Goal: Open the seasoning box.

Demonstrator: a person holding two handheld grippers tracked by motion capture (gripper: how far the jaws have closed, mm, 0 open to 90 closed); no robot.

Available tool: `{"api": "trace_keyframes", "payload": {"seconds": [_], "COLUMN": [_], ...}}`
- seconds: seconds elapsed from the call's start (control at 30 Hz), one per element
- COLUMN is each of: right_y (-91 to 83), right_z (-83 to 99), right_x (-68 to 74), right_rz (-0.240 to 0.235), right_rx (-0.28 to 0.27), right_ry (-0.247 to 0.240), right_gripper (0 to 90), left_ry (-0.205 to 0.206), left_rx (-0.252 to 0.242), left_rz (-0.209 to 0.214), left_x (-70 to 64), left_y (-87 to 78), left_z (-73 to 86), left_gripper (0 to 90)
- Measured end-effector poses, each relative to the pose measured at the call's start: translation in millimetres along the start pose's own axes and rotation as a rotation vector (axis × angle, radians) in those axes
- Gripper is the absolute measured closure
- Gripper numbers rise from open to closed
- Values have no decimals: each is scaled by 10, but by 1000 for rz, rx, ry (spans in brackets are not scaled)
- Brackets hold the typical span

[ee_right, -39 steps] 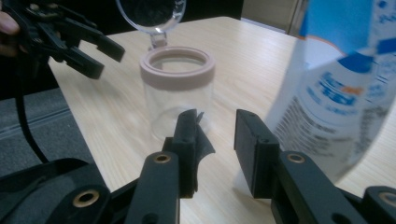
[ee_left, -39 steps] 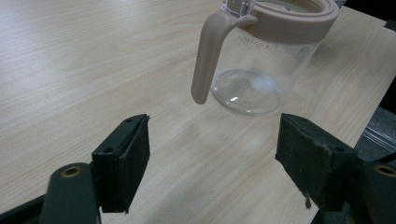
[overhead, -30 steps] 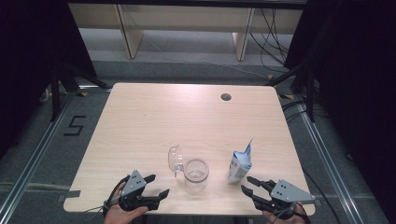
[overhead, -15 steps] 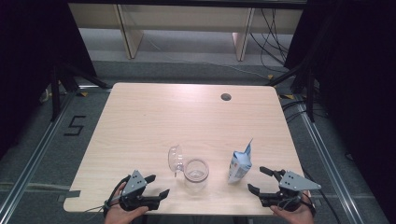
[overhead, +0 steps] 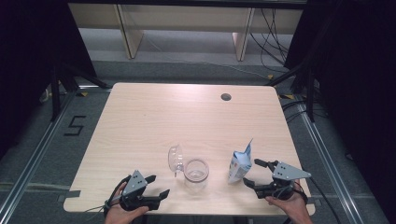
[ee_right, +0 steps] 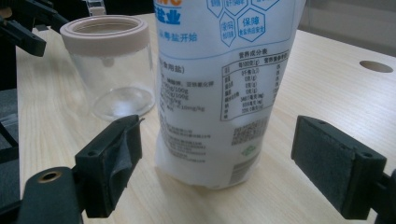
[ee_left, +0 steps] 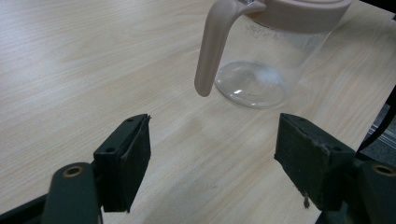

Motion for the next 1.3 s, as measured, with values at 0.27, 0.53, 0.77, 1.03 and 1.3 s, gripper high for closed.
{"api": "trace_keyframes", "payload": {"seconds": [0.27,0.53,0.77,1.03,1.3], "right_y": [110,225,285,321,360], "right_z": [-30,-86,-100,-107,-95], "right_x": [52,22,9,-4,-13], "right_rz": [-10,-28,-43,-48,-52], "right_rx": [11,-35,-37,-47,-35], "right_ry": [32,10,3,9,-27], "right_gripper": [162,159,162,209,268], "left_ry": [2,-8,-8,-11,-3], "left_rx": [1,-11,-13,-18,-6], "left_rz": [0,13,12,8,-1], "left_x": [1,-32,-32,-28,-24], "left_y": [-2,10,11,14,4], "left_z": [-1,-8,-10,-13,-5], "left_gripper": [264,264,265,266,267]}}
Point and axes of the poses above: each handheld gripper's, and its own axes: y roughly forward along the jaws, z roughly out of its underside, x roughly to its left, the point moved 10 cm from there along y, roughly forward along the jaws, and after that the axes turned 3 degrees about -y, right-handed, at the moved point
